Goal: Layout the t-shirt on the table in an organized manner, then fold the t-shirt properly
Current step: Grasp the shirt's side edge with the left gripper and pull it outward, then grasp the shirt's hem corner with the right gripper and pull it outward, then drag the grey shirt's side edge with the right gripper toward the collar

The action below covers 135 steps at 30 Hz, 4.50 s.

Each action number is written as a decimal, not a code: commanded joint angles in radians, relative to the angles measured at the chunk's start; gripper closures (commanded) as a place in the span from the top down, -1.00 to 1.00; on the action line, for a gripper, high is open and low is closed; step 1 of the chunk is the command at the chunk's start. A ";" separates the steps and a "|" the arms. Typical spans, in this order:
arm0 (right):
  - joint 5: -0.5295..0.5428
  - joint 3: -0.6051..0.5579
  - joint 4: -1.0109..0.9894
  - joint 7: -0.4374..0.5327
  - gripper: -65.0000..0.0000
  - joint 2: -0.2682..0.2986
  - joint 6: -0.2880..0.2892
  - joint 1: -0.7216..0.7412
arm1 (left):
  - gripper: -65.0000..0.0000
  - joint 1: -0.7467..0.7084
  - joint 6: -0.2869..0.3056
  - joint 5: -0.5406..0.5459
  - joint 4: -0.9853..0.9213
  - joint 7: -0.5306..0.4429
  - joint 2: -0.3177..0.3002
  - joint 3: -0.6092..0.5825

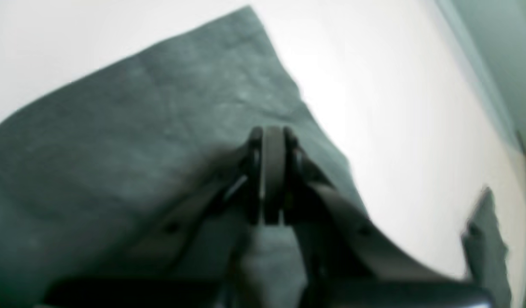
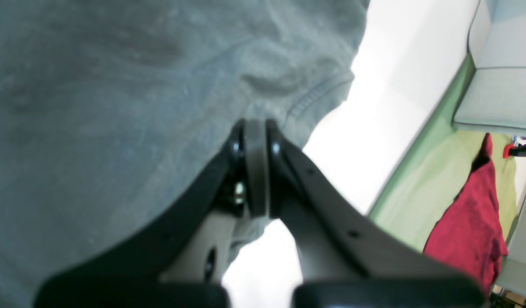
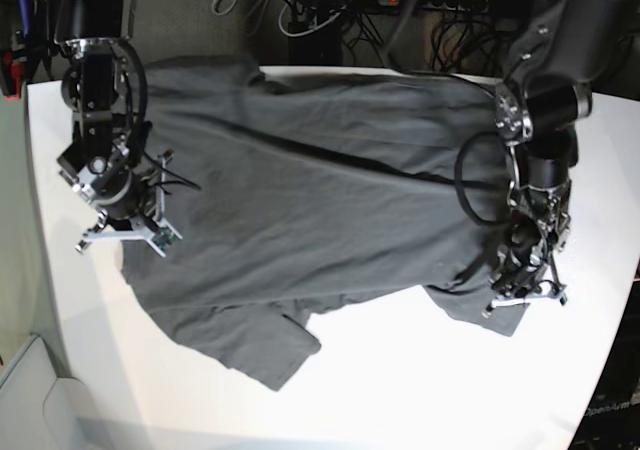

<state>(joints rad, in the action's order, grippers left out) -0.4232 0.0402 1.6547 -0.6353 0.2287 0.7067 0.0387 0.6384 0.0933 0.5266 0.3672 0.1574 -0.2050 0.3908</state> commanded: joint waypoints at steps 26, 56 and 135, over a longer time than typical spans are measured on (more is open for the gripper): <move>0.004 0.062 -0.017 0.013 -1.00 -0.094 -0.009 0.151 | -0.99 -0.075 -0.185 0.142 -0.053 -0.058 -0.147 0.006; 0.007 0.146 -1.253 0.727 -1.00 -0.173 -0.009 0.751 | -0.99 -0.125 -0.183 0.142 -0.053 -0.058 -0.135 -0.002; 0.007 -0.096 -1.137 0.470 -1.00 -0.190 -0.009 0.697 | -0.99 -0.532 -0.183 0.143 0.814 0.367 -0.057 0.196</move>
<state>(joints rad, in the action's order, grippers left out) -0.4187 -0.0570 0.5037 -0.1600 0.0326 0.6952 0.6937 0.0864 -0.0975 0.6590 1.1549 0.5468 -0.2432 0.5808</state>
